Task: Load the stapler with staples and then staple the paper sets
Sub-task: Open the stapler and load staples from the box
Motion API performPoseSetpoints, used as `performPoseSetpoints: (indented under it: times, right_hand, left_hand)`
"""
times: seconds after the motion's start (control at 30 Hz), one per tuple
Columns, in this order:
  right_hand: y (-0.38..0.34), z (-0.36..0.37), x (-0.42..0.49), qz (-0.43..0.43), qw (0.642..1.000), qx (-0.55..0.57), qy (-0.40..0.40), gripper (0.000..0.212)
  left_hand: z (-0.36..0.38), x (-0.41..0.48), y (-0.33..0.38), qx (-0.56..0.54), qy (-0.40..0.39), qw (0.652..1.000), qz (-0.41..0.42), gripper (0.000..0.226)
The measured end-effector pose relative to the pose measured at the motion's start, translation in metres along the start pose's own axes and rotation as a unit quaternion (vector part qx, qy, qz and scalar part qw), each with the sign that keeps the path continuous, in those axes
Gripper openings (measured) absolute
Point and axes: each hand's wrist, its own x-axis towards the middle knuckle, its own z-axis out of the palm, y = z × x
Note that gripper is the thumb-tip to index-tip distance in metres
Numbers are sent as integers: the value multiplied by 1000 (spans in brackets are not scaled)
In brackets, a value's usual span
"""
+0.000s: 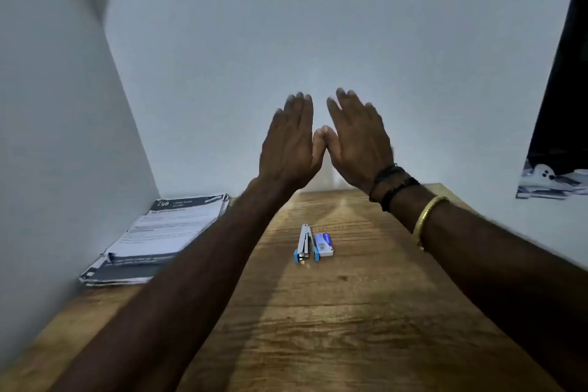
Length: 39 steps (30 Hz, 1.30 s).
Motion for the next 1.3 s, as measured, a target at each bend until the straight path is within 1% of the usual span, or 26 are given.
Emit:
performPoseSetpoints:
  times: [0.1,0.17,0.3,0.4,0.47,0.53,0.6,0.77,0.83,0.93,1.0,1.1,1.2,1.3]
  right_hand:
    - [-6,8,-23,-1,997,50,-54,31]
    - [-14,16,-45,21,990,84,-114,27]
    - [-25,23,-75,47,963,143,-223,24]
    - [-30,26,-90,58,945,173,-273,22]
    - [-31,29,-96,64,936,181,-295,19]
    - [-31,32,-100,69,932,186,-304,15]
    - [-29,34,-102,74,931,194,-301,14]
    - [-29,35,-106,73,927,215,-297,19]
    - [-29,33,-107,73,928,229,-284,24]
    - [-32,32,-109,51,930,251,-263,30]
    - [-34,33,-108,52,933,274,-229,26]
    - [-34,35,-106,54,940,293,-166,14]
    - [-34,37,-105,39,937,317,-140,9]
    - [-31,36,-104,31,933,331,-140,12]
  left_hand:
    - [2,-25,-2,-20,-16,999,-38,39]
    - [5,-48,-3,-3,-90,994,-61,34]
    - [3,-83,-12,-48,-205,975,-72,36]
    - [-2,-100,-19,-92,-301,946,-78,25]
    - [-4,-110,-27,-115,-360,921,-93,34]
    - [-4,-116,-34,-141,-394,902,-102,46]
    - [-4,-120,-38,-175,-391,897,-109,49]
    - [-1,-128,-37,-201,-306,924,-113,21]
    - [-2,-127,-39,-229,-260,928,-137,15]
    - [-2,-124,-42,-283,-191,920,-191,10]
    - [-2,-124,-40,-315,-160,911,-212,12]
    - [-1,-123,-34,-354,-134,897,-227,18]
    - [0,-123,-31,-337,-134,907,-214,26]
    - [-1,-124,-32,-305,-156,924,-172,32]
